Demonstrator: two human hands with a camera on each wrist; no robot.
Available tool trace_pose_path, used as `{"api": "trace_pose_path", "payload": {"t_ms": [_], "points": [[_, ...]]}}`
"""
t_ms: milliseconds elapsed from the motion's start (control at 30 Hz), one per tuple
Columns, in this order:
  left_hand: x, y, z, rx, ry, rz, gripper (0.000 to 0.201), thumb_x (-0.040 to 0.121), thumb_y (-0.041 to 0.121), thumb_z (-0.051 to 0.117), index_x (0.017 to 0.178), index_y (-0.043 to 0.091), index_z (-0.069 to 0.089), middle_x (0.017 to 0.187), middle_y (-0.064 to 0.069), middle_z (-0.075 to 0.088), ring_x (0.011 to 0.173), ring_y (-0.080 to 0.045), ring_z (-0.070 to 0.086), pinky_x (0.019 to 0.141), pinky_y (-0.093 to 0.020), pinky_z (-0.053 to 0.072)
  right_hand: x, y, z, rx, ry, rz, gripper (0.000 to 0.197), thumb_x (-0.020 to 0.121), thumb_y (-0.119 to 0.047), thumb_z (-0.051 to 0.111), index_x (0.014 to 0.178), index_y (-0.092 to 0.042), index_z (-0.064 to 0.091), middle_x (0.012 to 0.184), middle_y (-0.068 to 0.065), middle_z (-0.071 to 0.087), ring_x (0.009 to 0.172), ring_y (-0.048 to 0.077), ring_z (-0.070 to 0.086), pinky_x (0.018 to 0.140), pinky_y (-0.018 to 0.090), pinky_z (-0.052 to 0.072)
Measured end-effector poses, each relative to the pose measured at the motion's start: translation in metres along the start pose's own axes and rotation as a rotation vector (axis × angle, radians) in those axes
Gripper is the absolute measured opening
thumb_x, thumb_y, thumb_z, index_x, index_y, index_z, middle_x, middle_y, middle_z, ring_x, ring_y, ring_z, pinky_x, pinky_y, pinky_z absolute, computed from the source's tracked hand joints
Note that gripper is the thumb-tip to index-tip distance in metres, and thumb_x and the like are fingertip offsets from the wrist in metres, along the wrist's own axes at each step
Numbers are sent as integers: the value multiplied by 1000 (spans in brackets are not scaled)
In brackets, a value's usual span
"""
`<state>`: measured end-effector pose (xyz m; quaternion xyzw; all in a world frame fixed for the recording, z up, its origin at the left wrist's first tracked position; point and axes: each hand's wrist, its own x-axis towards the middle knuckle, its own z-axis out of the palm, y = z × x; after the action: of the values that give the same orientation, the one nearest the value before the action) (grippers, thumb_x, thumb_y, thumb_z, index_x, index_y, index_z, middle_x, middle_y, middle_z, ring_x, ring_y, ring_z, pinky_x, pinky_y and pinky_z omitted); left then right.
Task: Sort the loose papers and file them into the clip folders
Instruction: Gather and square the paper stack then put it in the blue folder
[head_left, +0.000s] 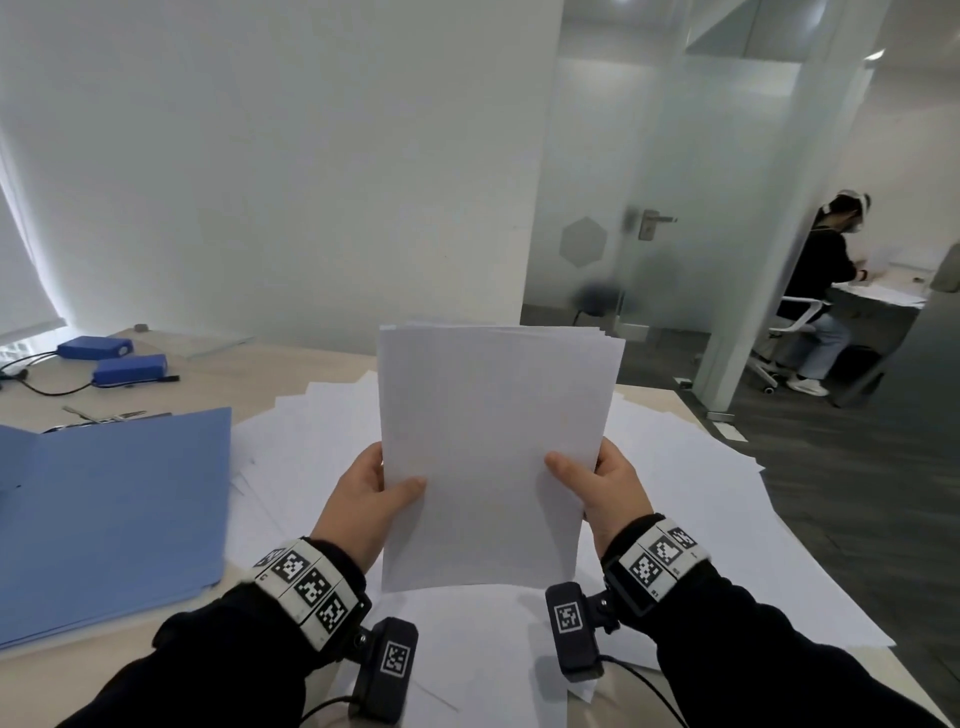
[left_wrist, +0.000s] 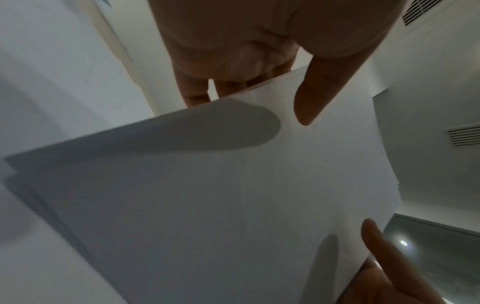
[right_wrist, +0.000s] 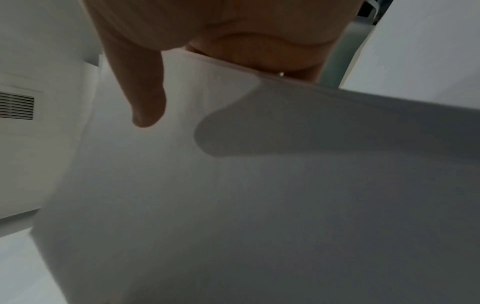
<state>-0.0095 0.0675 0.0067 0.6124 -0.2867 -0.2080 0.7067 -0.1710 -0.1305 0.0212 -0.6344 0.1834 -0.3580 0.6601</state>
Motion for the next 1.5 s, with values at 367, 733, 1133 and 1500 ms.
{"api": "trace_pose_path", "payload": {"t_ms": [367, 733, 1133, 1500], "points": [[6, 36, 13, -38, -34, 129, 48, 73, 26, 74, 118, 17, 61, 110, -4, 74, 101, -24, 71, 88, -43, 55, 4, -15, 2, -28, 7, -90, 55, 64, -46, 80, 108, -14, 68, 104, 9, 74, 96, 32, 71, 87, 53, 56], [27, 103, 27, -17, 66, 285, 31, 78, 40, 69, 102, 21, 66, 97, 0, 73, 88, -19, 70, 80, -39, 56, 16, -68, 14, 83, 57, -151, 60, 59, -52, 82, 101, -11, 70, 101, 16, 74, 90, 34, 70, 81, 48, 56], [45, 117, 37, 32, 240, 169, 37, 87, 37, 55, 86, 1, 63, 78, -1, 52, 71, -17, 45, 65, -32, 36, 26, -99, 15, -18, 222, -73, 33, 64, -48, 52, 75, -17, 52, 75, 6, 39, 70, 22, 34, 65, 39, 32], [22, 56, 16, 81, 9, 56, 35, 72, 29, 82, 104, 17, 72, 99, -1, 77, 93, -23, 74, 87, -44, 57, 12, -52, -3, -84, 53, -53, 47, 72, -50, 78, 99, -13, 70, 98, 11, 75, 96, 34, 70, 83, 46, 57]]}}
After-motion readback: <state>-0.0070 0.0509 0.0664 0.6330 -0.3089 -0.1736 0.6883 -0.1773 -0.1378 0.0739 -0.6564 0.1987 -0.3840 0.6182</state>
